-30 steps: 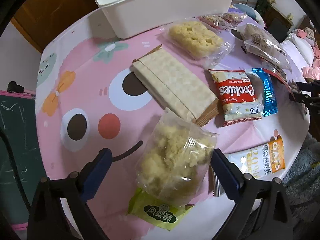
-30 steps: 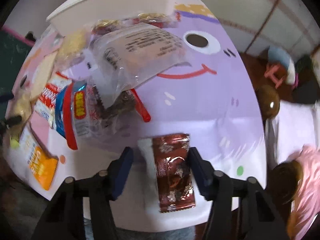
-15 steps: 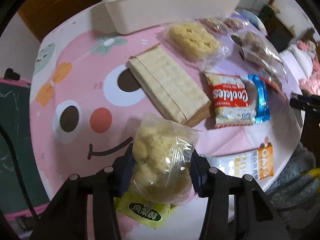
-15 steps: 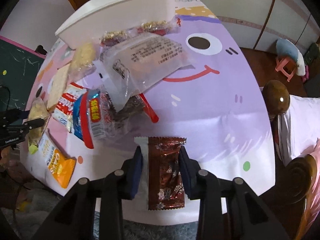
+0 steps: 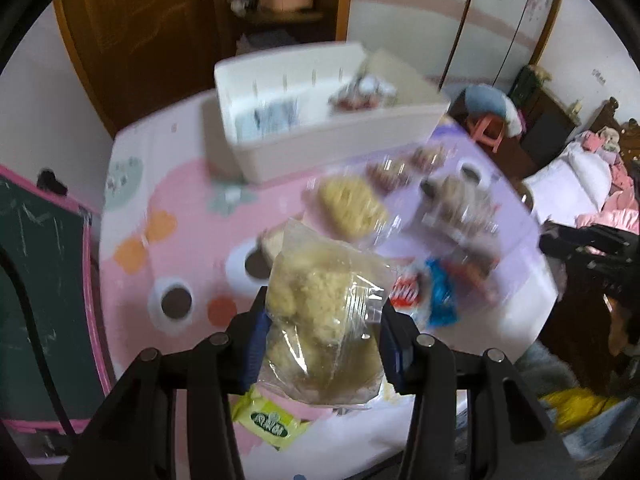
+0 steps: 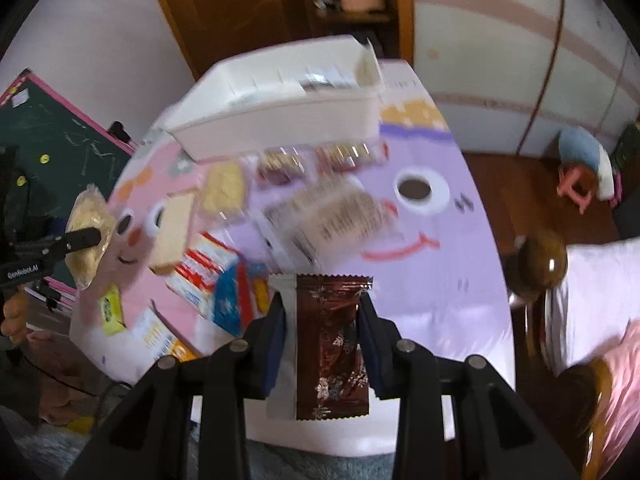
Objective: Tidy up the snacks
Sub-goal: 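Carry both snacks over the white bin and open both tools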
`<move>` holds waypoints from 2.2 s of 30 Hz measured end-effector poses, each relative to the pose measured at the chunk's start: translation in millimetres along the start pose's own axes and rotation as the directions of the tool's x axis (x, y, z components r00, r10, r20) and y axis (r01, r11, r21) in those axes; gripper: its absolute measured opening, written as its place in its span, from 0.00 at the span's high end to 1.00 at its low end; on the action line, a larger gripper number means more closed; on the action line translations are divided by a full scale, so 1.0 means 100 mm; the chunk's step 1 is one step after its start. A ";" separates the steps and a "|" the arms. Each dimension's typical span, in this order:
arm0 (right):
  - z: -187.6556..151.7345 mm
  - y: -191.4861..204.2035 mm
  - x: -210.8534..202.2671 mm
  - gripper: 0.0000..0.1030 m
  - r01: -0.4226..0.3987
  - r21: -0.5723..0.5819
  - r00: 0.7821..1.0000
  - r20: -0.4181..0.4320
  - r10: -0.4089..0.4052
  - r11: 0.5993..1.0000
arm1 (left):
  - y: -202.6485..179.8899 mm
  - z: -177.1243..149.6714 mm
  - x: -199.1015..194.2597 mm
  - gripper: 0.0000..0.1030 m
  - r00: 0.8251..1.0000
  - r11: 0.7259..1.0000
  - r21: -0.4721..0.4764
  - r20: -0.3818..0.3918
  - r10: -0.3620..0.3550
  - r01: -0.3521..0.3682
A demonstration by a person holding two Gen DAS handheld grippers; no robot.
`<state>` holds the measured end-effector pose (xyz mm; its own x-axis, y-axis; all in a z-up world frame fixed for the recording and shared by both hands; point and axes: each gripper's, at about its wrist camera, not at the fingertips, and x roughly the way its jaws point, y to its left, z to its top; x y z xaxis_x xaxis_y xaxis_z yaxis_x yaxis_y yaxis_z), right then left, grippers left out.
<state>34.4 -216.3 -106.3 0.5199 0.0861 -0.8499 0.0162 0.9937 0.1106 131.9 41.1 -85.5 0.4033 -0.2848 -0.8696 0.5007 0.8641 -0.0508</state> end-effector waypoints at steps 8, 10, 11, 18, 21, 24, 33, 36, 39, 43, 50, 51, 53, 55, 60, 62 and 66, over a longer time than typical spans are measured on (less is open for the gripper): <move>0.69 0.26 -0.46 0.67 0.028 -0.117 0.983 0.184 -0.006 0.993 | -0.17 0.75 -0.72 0.55 0.982 0.999 0.018 0.190 0.026 -0.030; 0.87 0.29 -0.58 0.67 0.042 -0.137 0.973 0.230 -0.010 0.990 | -0.18 0.95 -0.85 0.55 0.974 0.999 0.007 0.222 0.035 -0.037; 0.95 0.31 -0.64 0.67 0.051 -0.145 0.967 0.253 -0.012 0.988 | -0.18 1.04 -0.91 0.55 0.971 0.999 -0.001 0.237 0.040 -0.041; 1.63 0.41 -0.95 0.67 0.100 -0.165 0.915 0.403 -0.025 0.981 | -0.15 1.70 -1.15 0.55 0.942 0.997 -0.050 0.328 0.069 -0.056; 1.87 0.42 -0.98 0.67 0.107 -0.161 0.900 0.435 -0.027 0.981 | -0.13 1.93 -1.16 0.55 0.932 0.996 -0.067 0.352 0.084 -0.065; 2.11 0.39 -0.93 0.67 0.102 -0.143 0.894 0.447 -0.027 0.984 | -0.09 2.15 -1.10 0.55 0.928 0.994 -0.092 0.361 0.092 -0.063; 2.73 0.35 -0.40 0.67 0.091 -0.078 0.909 0.414 -0.051 0.993 | 0.12 2.58 -0.42 0.55 0.942 0.983 -0.173 0.317 0.111 -0.058; 2.85 0.30 -0.11 0.67 0.071 -0.045 0.929 0.366 -0.049 0.996 | 0.16 2.65 -0.10 0.55 0.945 0.979 -0.182 0.295 0.139 -0.087; 2.94 0.26 0.17 0.67 0.054 -0.020 0.950 0.310 -0.045 0.998 | 0.20 2.68 0.18 0.55 0.953 0.976 -0.192 0.265 0.148 -0.099; 2.96 0.22 0.45 0.67 0.056 -0.009 0.964 0.261 -0.052 0.998 | 0.27 2.68 0.53 0.55 0.962 0.973 -0.200 0.220 0.162 -0.118; 2.95 0.22 0.75 0.66 0.070 -0.010 0.977 0.202 -0.067 0.997 | 0.37 2.63 0.87 0.54 0.972 0.970 -0.204 0.162 0.168 -0.133; 2.95 0.22 0.78 0.66 0.074 -0.012 0.978 0.196 -0.070 0.997 | 0.38 2.62 0.91 0.54 0.973 0.970 -0.204 0.156 0.168 -0.134; 2.95 0.22 0.83 0.66 0.071 -0.011 0.980 0.185 -0.068 0.997 | 0.40 2.58 0.94 0.54 0.975 0.970 -0.202 0.149 0.164 -0.132; 2.96 0.21 0.88 0.66 0.064 -0.009 0.982 0.178 -0.061 0.998 | 0.39 2.54 0.96 0.53 0.978 0.971 -0.200 0.141 0.157 -0.127; 2.92 0.25 0.97 0.63 0.013 -0.018 0.990 0.140 -0.010 1.000 | 0.40 2.48 1.02 0.09 0.980 0.972 -0.201 0.133 0.147 -0.119; 2.91 0.25 1.01 0.56 0.004 -0.011 0.992 0.125 -0.003 1.000 | 0.40 2.46 1.03 0.09 0.979 0.973 -0.192 0.131 0.155 -0.128; 2.87 0.27 1.00 0.35 0.014 -0.014 0.991 0.135 -0.012 1.000 | 0.40 2.42 1.04 0.09 0.981 0.973 -0.187 0.113 0.160 -0.137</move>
<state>332.4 -201.6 -40.5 0.6303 0.0639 -0.7737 0.0112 0.9957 0.0914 379.2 -54.2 -59.3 0.5621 -0.1876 -0.8055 0.2885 0.9572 -0.0217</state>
